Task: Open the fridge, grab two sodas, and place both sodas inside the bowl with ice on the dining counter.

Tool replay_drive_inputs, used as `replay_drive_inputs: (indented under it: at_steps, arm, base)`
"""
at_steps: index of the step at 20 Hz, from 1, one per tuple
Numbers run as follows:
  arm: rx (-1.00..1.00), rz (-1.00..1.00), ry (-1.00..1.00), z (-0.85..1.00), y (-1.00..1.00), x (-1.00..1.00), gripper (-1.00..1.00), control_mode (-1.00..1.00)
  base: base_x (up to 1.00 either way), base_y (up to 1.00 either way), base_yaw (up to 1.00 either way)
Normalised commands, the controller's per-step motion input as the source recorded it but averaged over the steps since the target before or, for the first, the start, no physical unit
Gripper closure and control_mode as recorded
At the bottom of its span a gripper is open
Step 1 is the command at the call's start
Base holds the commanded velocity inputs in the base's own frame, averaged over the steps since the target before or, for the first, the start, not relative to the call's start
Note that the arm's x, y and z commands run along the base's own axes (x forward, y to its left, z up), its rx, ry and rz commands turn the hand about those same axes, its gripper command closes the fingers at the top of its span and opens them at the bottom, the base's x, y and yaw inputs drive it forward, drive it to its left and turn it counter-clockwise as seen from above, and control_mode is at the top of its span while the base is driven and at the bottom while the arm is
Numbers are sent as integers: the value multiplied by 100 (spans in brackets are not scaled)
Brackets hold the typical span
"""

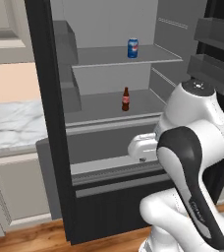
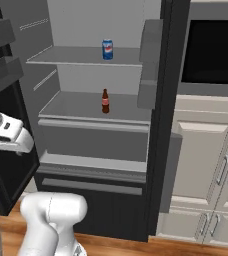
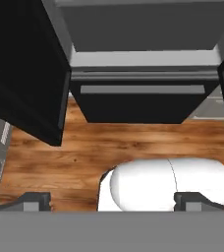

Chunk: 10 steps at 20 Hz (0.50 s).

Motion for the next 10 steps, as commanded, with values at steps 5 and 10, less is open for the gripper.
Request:
replay_drive_inputs:
  at_steps: [5, 10]
  arm:
    - [-21, 10, 0, -47, -96, 1, -100, -100]
    - [-2, 7, -2, -18, -16, 7, -100, -100]
  base:
    - [0, 0, 0]
    - [0, 0, 0]
